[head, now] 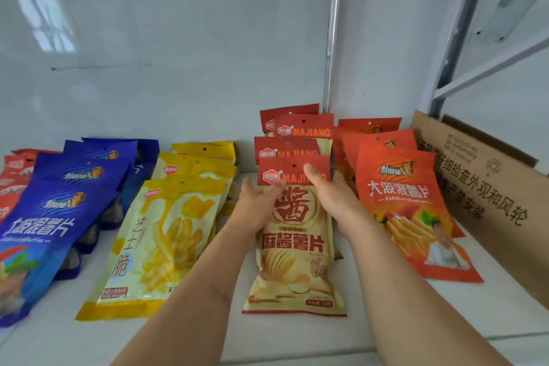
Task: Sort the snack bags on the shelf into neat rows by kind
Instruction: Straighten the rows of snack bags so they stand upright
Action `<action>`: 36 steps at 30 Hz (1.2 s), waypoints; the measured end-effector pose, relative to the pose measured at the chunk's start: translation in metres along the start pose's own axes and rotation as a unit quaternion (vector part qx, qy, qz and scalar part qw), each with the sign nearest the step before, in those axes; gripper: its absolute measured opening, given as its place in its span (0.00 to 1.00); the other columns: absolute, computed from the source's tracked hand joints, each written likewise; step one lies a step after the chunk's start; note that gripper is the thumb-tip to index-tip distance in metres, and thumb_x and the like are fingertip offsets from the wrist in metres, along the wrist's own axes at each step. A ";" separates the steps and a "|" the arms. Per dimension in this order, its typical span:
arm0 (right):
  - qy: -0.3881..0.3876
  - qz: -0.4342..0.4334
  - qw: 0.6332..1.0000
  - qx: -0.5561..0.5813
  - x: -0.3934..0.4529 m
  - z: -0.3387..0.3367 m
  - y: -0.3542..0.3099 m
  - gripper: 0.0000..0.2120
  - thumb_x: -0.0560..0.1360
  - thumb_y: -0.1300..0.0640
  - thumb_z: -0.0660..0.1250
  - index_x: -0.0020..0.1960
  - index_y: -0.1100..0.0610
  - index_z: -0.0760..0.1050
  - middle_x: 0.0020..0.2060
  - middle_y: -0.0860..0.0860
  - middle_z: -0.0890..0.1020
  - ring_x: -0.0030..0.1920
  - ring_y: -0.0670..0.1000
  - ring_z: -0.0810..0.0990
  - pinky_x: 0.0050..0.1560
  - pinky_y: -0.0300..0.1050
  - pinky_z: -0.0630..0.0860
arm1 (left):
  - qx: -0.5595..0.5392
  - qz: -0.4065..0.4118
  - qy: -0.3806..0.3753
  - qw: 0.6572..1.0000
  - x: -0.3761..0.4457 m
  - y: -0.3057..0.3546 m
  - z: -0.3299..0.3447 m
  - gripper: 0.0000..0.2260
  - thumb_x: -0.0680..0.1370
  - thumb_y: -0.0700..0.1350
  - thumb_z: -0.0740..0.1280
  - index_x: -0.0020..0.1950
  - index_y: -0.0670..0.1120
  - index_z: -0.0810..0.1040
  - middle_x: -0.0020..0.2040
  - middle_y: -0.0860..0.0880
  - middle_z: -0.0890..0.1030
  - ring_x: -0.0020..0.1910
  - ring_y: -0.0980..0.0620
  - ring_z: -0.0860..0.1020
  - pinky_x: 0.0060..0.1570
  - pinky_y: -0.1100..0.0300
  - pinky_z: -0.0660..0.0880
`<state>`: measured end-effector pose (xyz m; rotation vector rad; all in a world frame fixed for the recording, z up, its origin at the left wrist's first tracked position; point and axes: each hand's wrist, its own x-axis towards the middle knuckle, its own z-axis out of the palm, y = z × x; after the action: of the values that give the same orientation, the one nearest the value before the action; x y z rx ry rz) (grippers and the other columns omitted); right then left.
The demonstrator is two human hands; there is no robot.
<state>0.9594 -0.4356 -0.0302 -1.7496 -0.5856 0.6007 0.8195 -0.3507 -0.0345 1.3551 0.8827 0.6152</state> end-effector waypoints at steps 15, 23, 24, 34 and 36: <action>-0.042 -0.014 0.999 0.001 0.052 0.012 -0.008 0.33 0.67 0.28 0.67 0.66 0.44 0.73 0.55 0.45 0.82 0.52 0.49 0.82 0.54 0.48 0.78 | -0.030 0.013 -0.072 0.997 0.057 0.004 0.001 0.21 0.72 0.57 0.76 0.61 0.52 0.75 0.46 0.49 0.88 0.45 0.47 0.87 0.51 0.46 0.83; -0.081 -0.040 0.996 0.000 0.039 0.017 0.002 0.24 0.67 0.26 0.67 0.55 0.40 0.79 0.45 0.43 0.86 0.45 0.46 0.85 0.47 0.43 0.78 | -0.009 0.086 -0.030 0.996 0.035 -0.008 -0.007 0.23 0.70 0.60 0.75 0.60 0.52 0.76 0.49 0.49 0.87 0.46 0.48 0.87 0.52 0.45 0.82; -0.074 -0.041 0.996 -0.007 0.037 0.019 0.003 0.23 0.67 0.26 0.66 0.54 0.40 0.79 0.45 0.43 0.86 0.46 0.46 0.85 0.46 0.42 0.77 | 0.000 0.089 -0.017 0.996 0.033 -0.009 -0.008 0.25 0.70 0.61 0.75 0.61 0.51 0.76 0.50 0.49 0.87 0.46 0.49 0.86 0.52 0.46 0.82; -0.022 -0.086 0.996 -0.024 0.025 0.018 0.001 0.15 0.70 0.28 0.64 0.44 0.38 0.73 0.39 0.35 0.81 0.39 0.35 0.80 0.37 0.34 0.72 | 0.109 0.127 0.080 0.983 0.018 0.002 -0.007 0.36 0.74 0.63 0.69 0.76 0.51 0.60 0.61 0.52 0.81 0.53 0.53 0.83 0.53 0.50 0.82; -0.023 -0.091 0.995 -0.023 0.023 0.015 -0.003 0.16 0.70 0.27 0.64 0.45 0.38 0.72 0.40 0.35 0.81 0.39 0.35 0.81 0.37 0.35 0.73 | 0.126 0.147 0.088 0.977 0.012 0.005 -0.007 0.37 0.75 0.64 0.68 0.78 0.53 0.57 0.63 0.52 0.80 0.55 0.52 0.82 0.54 0.49 0.82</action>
<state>0.9667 -0.4087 -0.0332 -1.7062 -0.7875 0.5032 0.8207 -0.3365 -0.0318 1.6990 0.9319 0.8851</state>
